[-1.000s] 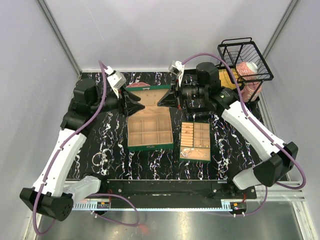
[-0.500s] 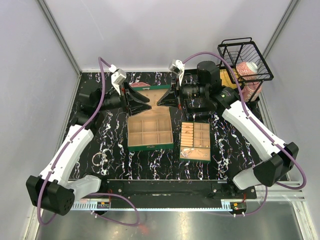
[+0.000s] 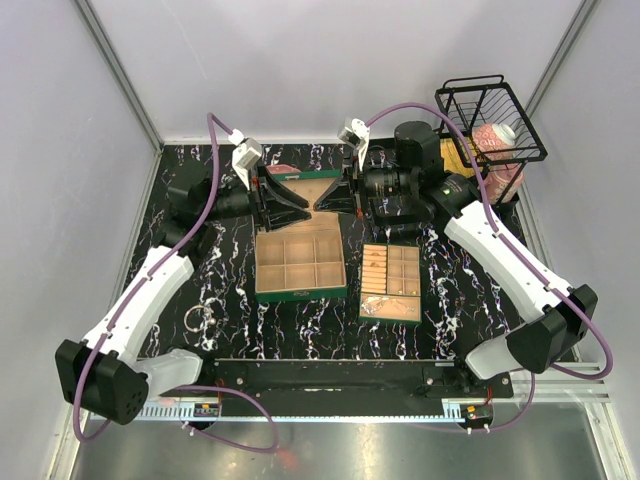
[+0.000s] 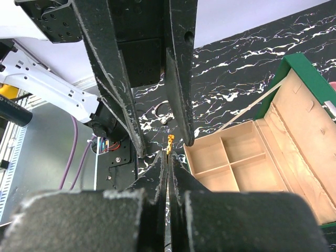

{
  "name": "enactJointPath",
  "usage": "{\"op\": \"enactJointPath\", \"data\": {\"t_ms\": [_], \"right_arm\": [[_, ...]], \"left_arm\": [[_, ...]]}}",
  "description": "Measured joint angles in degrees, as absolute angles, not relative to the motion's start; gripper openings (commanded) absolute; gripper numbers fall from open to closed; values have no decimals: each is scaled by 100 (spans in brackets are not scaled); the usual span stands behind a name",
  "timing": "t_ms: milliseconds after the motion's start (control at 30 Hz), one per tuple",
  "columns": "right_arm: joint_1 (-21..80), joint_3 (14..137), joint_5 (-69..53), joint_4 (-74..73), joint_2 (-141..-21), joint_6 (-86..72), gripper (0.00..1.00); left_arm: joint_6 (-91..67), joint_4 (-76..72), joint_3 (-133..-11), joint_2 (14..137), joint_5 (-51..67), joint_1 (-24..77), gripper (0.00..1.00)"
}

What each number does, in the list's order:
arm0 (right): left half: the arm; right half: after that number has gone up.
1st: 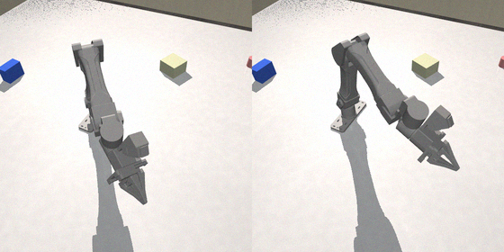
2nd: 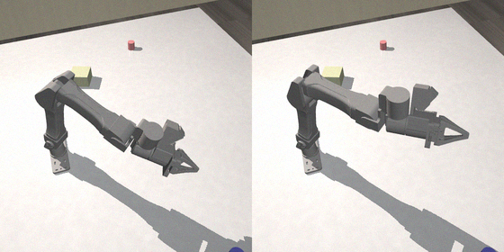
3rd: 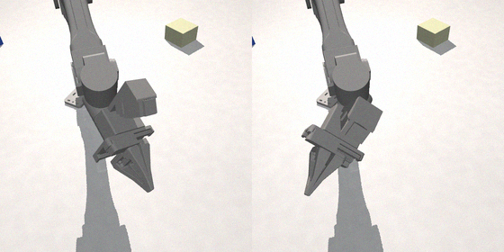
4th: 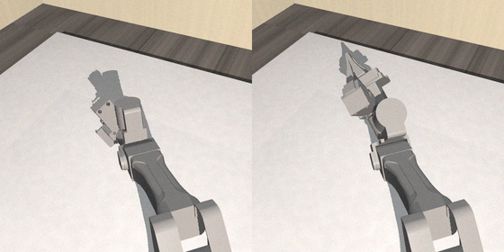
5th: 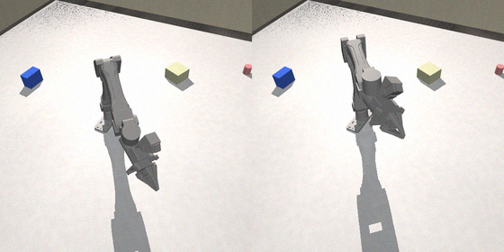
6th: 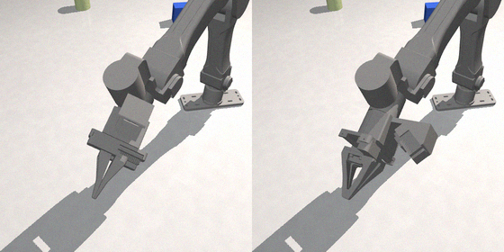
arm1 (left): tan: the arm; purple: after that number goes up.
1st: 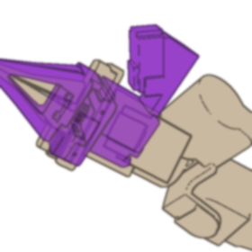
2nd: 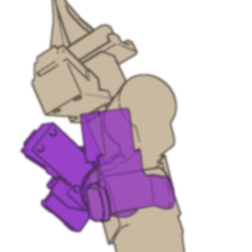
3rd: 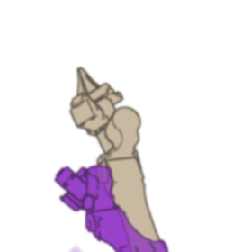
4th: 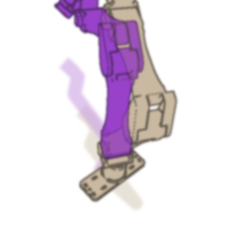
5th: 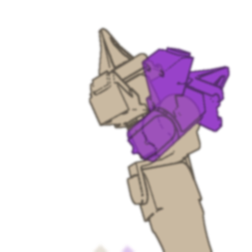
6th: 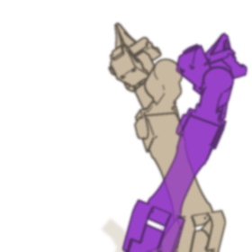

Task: Organize the mixed jewelry

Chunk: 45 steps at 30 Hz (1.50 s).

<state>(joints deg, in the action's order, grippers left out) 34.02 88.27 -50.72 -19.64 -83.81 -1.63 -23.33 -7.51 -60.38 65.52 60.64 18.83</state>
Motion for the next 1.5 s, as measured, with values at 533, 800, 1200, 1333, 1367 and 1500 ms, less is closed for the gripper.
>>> {"op": "enactJointPath", "data": {"t_ms": [533,800,1200,1333,1367,1500], "right_arm": [[3402,8827,-5072,-1918,-8381,-244,0],[3402,8827,-5074,-1914,-8381,-270,0],[3385,8766,-5070,-1802,-8381,-285,0],[3380,8718,-5061,-1730,-8361,-283,2],[3380,8705,-5054,-1712,-8355,-283,4],[3380,8680,-5046,-1699,-8350,-279,20]], "left_arm": [[-2563,-1011,-6038,6650,6066,1953,17],[-2604,-1031,-6038,6670,6066,1953,9],[-2808,-1151,-6036,6726,6084,1953,0],[-2910,-1223,-6023,6726,6088,1951,0],[-2930,-1247,-6012,6729,6088,1951,0],[-3006,-1323,-5972,6737,6090,1949,0]]}}
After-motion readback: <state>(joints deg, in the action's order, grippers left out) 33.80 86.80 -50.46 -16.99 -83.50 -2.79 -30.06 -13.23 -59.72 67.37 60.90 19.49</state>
